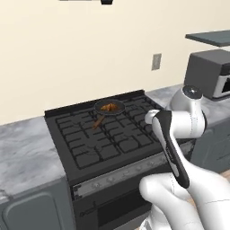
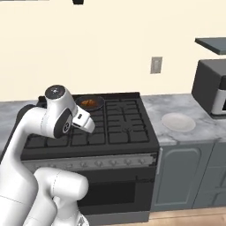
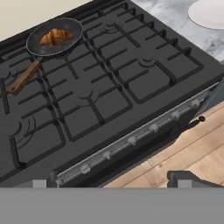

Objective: Pick the croissant and place it on the pan. Then turn on the stove to warm the croissant.

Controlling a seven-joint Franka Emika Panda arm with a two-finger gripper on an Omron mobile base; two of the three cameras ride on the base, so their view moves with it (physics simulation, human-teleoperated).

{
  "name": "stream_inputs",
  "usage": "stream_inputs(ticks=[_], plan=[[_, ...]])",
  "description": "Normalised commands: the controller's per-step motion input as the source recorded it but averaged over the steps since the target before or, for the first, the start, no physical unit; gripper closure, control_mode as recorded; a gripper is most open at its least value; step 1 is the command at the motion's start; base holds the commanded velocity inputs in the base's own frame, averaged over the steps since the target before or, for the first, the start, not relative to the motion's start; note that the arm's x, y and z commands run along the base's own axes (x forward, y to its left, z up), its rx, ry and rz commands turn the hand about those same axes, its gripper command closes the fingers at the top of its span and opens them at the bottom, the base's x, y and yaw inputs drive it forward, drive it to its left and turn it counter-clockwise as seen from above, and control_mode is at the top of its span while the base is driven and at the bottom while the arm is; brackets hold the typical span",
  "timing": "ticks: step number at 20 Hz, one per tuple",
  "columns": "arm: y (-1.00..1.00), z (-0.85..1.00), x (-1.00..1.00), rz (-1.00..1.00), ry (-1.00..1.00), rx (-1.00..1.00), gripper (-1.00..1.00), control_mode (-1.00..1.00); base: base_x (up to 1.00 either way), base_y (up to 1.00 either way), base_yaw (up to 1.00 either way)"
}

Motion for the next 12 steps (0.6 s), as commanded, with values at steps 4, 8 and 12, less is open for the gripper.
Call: stream_inputs(ticks=[4,8,12], plan=[[0.00,0.00,0.00,0.00,0.00,0.00,-1.00,1.00,0.00,0.39,-0.21],[0.00,0.00,0.00,0.00,0.00,0.00,-1.00,1.00,0.00,0.36,-0.19],[0.00,0.00,0.00,0.00,0.00,0.00,-1.00,1.00,0.00,0.30,-0.15]])
